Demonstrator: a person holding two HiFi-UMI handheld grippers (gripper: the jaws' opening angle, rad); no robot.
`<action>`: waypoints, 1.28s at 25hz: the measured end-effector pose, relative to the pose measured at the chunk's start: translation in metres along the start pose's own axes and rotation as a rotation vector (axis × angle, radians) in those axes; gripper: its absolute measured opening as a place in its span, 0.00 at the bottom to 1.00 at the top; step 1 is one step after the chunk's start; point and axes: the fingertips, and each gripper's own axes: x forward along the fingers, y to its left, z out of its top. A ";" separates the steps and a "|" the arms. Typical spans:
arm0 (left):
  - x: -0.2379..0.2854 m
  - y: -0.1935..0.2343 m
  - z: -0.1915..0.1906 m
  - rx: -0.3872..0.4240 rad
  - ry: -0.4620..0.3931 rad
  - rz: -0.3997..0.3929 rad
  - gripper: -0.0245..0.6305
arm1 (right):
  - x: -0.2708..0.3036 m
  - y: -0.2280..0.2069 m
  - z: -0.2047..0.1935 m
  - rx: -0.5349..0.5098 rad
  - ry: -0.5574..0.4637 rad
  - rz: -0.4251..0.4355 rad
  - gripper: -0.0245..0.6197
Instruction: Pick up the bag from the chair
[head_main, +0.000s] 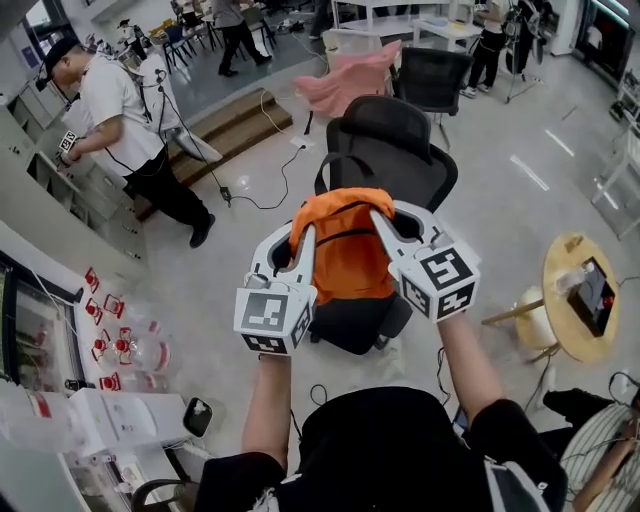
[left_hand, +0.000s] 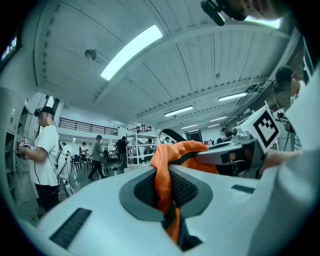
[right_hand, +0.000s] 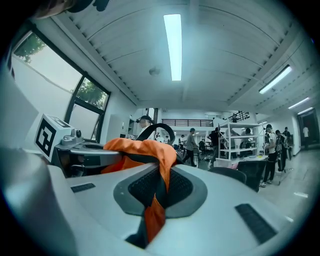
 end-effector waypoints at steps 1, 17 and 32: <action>-0.006 -0.001 0.001 0.004 -0.003 -0.004 0.07 | -0.003 0.005 0.001 0.000 -0.003 -0.005 0.06; -0.048 -0.022 0.016 0.026 -0.033 -0.015 0.07 | -0.043 0.036 0.016 -0.009 -0.016 -0.029 0.06; -0.048 -0.057 0.035 0.004 -0.051 0.010 0.07 | -0.078 0.022 0.032 -0.022 -0.026 -0.008 0.06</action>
